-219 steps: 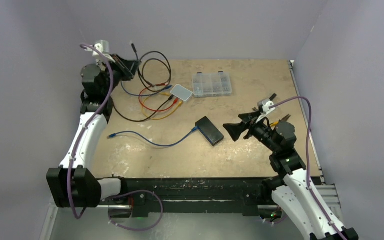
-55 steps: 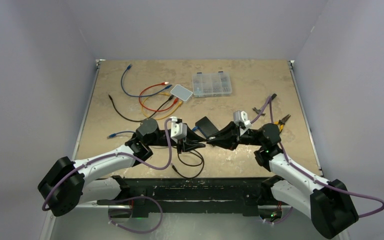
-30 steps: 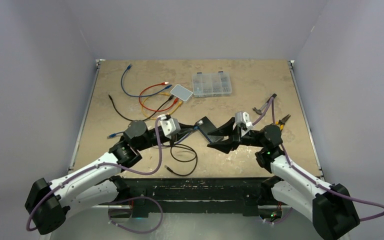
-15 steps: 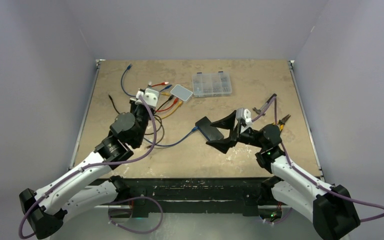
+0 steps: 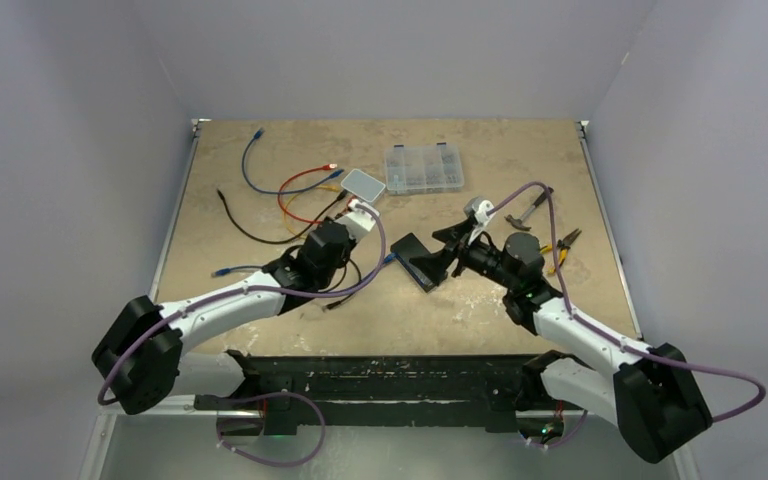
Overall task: Insert the plug into the switch port
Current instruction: Pick up the connector from the center of the board, then insert the connector into the switch port.
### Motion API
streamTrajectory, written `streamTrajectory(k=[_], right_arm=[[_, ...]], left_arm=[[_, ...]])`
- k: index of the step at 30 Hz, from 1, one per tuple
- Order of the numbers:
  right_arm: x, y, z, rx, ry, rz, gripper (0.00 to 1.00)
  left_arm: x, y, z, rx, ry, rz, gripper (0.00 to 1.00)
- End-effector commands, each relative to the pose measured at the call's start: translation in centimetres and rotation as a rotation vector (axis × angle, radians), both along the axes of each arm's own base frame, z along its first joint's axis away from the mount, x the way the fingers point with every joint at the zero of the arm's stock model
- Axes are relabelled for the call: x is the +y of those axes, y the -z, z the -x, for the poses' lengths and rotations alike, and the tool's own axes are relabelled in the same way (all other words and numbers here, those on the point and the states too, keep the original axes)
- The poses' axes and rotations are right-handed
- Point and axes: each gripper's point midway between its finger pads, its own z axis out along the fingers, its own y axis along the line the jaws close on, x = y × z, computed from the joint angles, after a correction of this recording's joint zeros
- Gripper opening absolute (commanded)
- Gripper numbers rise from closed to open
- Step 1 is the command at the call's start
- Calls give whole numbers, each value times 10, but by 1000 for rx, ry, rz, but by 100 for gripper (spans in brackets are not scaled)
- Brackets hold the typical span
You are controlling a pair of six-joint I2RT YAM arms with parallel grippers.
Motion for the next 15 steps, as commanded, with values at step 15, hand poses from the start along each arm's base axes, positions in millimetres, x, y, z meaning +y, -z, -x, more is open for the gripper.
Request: streamTrajectory(k=[15], right_arm=[[-26,39,-97,160,281,76,99]], left_arm=[[-71,81,37,291,259,294,0]])
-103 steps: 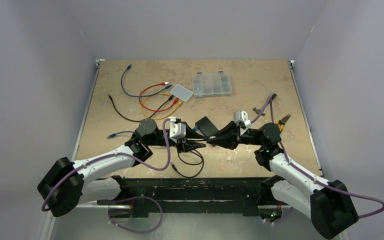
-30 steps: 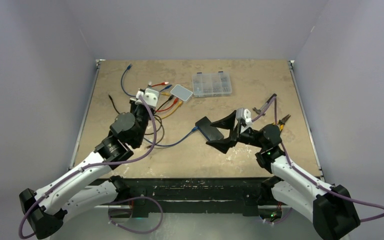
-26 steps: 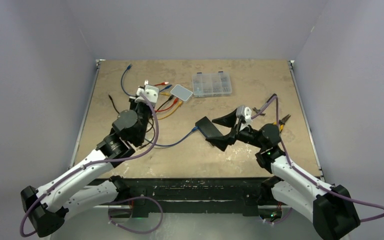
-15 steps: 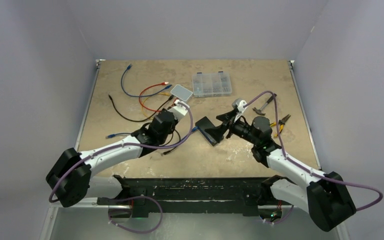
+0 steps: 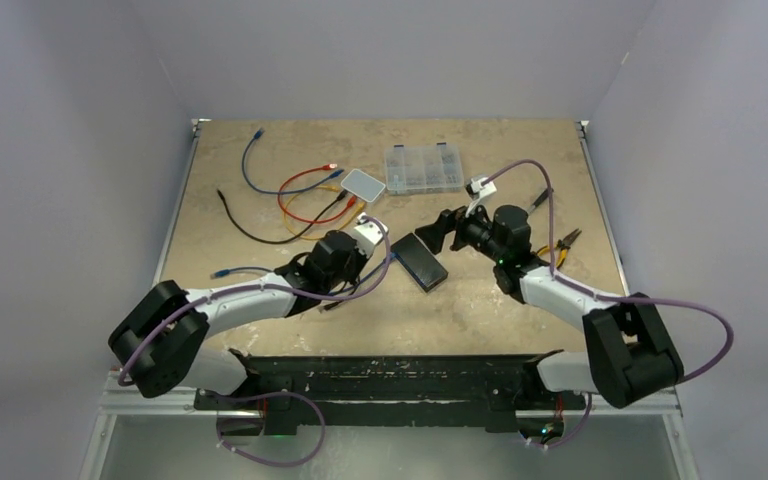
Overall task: Insert the plug into the switch port
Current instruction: Insert the connector into the switch port.
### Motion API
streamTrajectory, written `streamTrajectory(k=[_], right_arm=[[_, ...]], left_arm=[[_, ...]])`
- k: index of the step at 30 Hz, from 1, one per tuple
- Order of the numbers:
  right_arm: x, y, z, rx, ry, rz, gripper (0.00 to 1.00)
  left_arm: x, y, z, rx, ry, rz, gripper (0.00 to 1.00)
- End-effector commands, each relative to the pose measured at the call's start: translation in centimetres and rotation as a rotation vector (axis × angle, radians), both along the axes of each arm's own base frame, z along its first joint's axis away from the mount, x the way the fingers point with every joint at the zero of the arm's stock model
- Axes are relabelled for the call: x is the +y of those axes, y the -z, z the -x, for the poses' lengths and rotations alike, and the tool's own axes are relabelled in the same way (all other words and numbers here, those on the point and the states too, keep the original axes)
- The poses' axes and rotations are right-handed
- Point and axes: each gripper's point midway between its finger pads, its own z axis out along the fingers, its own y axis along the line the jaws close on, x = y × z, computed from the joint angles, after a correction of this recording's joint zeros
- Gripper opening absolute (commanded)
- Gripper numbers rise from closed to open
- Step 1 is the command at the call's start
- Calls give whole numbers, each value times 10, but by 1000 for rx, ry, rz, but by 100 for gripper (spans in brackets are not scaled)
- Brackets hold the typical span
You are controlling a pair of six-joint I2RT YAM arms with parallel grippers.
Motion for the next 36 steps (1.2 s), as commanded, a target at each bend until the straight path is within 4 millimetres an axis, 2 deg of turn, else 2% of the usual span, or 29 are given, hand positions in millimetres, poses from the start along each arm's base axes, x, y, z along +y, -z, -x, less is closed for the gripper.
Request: streamTrajectory(k=[1,5,9,13,17,21,27,36], right_arm=[[-1,7,-21,19,44,-3,99],[5,28,-31,90,29,-8,98],[15,47,-33,150,-42,9,98],[11,66,-32,191,-30,43,96],[3,82,-30,227,-2,56,93],[5,91,-28,264,-14,39,91],[11,113,-21,344,-58,36,81],[27,126,-9,404,-179,-3,66]], left_arm=[[-15,11,10,67,36,96,0],[-18,22,18,105,56,115,0],[-22,35,27,139,84,143,0],[-31,44,38,172,133,199,0],[-44,47,45,189,184,263,0],[-58,43,48,197,236,319,0],[-69,47,49,201,255,347,0],[-75,53,41,197,224,362,0]])
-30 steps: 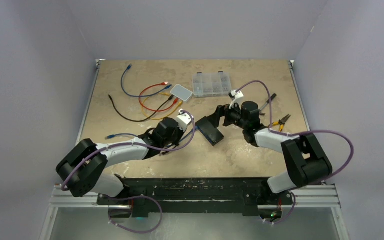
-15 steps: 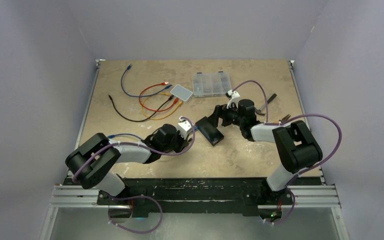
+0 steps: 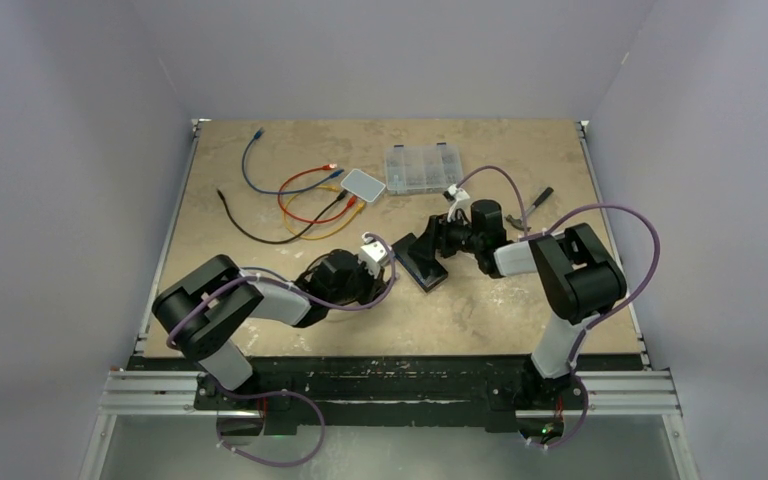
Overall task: Insert the plug into the switch port
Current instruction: Insert the connector into the switch port.
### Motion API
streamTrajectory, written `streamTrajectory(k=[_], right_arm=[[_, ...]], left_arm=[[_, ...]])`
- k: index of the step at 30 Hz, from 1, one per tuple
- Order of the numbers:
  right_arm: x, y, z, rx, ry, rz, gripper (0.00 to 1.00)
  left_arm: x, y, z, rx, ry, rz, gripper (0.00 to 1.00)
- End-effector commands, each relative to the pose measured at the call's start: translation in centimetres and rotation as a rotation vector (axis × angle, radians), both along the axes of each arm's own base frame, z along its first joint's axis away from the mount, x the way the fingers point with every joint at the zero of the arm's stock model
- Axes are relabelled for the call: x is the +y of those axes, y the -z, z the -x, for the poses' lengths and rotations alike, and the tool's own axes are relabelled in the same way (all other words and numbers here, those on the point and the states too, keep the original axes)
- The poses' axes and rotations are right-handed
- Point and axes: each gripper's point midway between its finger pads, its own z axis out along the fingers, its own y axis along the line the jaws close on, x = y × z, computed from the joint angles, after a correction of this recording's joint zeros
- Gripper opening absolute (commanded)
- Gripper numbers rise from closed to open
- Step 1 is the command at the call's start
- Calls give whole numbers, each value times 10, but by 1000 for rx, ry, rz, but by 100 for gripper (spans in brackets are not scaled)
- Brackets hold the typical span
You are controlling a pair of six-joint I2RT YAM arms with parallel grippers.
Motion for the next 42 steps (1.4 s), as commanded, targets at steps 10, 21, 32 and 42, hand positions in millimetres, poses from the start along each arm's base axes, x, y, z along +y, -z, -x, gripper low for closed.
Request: streamTrajectory(k=[10,21,32,42], right_arm=[[12,5,13,63,-93,-51,59],[13,5,14,62,-102,-54,56],[13,5,13,59,-100,-50,55],[12,6,13,60,-98,-47,54]], left_arm=[[-22,-24,-25,-80,-48,107,0],[-26,-21,-34,-83,-75,114,0],[-18,-24,-38,-92,-128,109,0],[-17,-23,-38,-100,-128,92,0]])
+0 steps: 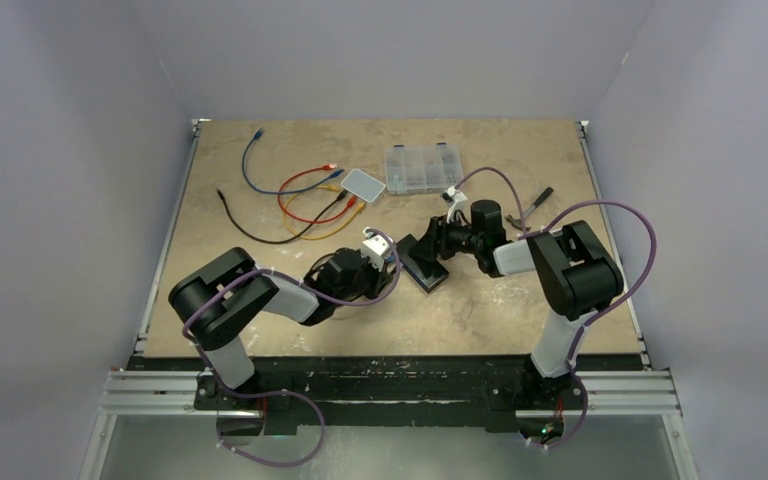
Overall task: Insert the plug into the switch port
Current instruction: Insert the connector into the switch port.
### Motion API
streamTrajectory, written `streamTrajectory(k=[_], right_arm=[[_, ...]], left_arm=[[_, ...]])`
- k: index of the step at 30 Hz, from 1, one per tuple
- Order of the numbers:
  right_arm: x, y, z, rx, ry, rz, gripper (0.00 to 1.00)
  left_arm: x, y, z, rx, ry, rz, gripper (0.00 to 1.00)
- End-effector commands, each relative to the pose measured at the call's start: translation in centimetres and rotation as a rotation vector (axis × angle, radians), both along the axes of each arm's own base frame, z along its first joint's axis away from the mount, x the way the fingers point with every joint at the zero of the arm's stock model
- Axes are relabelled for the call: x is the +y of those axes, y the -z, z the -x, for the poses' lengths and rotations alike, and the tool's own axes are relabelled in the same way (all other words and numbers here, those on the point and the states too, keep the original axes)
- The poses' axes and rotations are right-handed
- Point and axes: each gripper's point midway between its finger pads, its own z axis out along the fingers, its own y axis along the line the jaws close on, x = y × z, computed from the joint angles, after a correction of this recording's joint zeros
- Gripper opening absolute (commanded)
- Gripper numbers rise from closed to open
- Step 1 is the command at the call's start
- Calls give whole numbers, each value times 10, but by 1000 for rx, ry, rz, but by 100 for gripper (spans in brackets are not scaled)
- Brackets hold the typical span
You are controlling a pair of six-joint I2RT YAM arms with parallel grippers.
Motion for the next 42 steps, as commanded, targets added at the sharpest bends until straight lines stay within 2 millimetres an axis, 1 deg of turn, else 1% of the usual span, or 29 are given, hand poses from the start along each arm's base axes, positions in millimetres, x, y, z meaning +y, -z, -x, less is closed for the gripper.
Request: streamTrajectory(k=[1,4,9,11,20,26,33,36,39,42], right_arm=[[4,3,3,21,-22,-2,54],[4,3,3,21,-22,-1,54],[4,3,2,21,-26,-2,54],[4,4,3,22,-28,-2,53],[6,4,5,26,-44,-11,51],[7,3,5,28,-53,-18,50],[10,3,7,31,-70,-25,49],[10,4,8,37,-75,-29,47],[12,5,10,49,-88,-40,44],[14,7,16,75,-106,-56,44]], left_arm=[[-8,-22,-11,-57,-22,49,0],[-10,-22,-12,-57,-17,38,0],[-19,-19,-7,-70,30,-4,0],[-19,-19,-9,-87,12,-24,0],[-26,-30,-11,-130,27,-13,0],[-32,-37,-10,-194,36,-53,0],[-25,-43,-18,-246,-2,-94,0],[-26,-44,-20,-253,-5,-94,0],[-28,-44,-22,-252,-22,-72,0],[-29,-46,-27,-250,-63,-38,0]])
